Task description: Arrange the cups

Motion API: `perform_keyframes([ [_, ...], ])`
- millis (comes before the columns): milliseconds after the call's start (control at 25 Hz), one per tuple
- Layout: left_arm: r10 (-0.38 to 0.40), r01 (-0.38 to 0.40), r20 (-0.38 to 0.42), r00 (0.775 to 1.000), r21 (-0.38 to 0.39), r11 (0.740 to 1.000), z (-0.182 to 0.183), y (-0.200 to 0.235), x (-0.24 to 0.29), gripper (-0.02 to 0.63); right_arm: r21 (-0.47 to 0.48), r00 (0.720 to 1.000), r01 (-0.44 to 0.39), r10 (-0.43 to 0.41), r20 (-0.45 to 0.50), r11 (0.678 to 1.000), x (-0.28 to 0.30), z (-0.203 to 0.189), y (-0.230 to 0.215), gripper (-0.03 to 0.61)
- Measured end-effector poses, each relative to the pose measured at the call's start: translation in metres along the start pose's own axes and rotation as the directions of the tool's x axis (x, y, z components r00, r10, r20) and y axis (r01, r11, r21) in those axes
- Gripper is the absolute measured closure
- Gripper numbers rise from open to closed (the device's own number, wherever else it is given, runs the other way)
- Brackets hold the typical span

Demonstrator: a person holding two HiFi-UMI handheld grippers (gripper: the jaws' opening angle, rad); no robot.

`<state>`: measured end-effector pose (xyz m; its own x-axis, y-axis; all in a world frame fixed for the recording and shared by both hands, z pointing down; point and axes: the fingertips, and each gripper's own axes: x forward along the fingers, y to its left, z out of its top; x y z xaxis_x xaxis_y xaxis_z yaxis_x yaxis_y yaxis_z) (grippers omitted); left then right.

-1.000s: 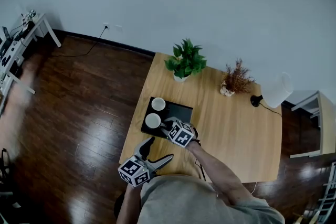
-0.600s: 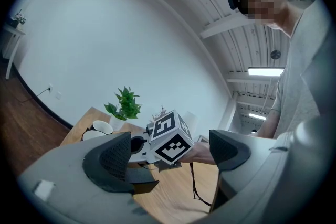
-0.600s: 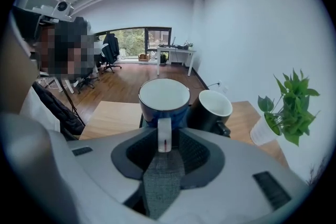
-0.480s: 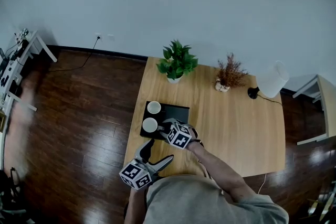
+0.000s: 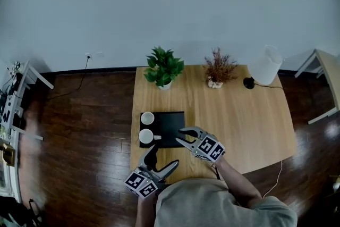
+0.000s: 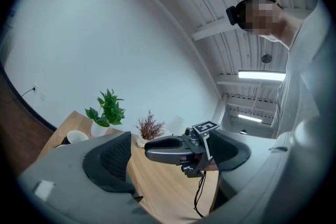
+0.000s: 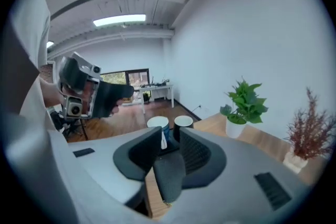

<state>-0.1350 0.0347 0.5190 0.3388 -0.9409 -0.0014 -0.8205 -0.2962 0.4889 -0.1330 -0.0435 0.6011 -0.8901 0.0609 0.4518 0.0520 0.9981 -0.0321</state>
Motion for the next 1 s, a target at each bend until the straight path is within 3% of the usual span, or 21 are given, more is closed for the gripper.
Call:
perform_keyframes([
  [360,-0.132,0.133,-0.009,0.991,0.059,0.989,0.031,-0.046,0.046,0.173,0.057,0.969,0.151,-0.159,0.189,0.987,-0.106,0.028,-0.014,0.476],
  [560,-0.208,0.212,-0.047,0.977,0.096,0.973,0.033,-0.076,0.064,0.173,0.074,0.940,0.165,-0.179,0.290,0.984,-0.135,0.053,-0.006,0.476],
  [1000,-0.292,0.300,-0.078,0.953,0.116,0.947,0.028,-0.113,0.080,0.173,0.036,0.928,0.185,-0.187,0.322,0.982,-0.159,0.070,0.003,0.476],
])
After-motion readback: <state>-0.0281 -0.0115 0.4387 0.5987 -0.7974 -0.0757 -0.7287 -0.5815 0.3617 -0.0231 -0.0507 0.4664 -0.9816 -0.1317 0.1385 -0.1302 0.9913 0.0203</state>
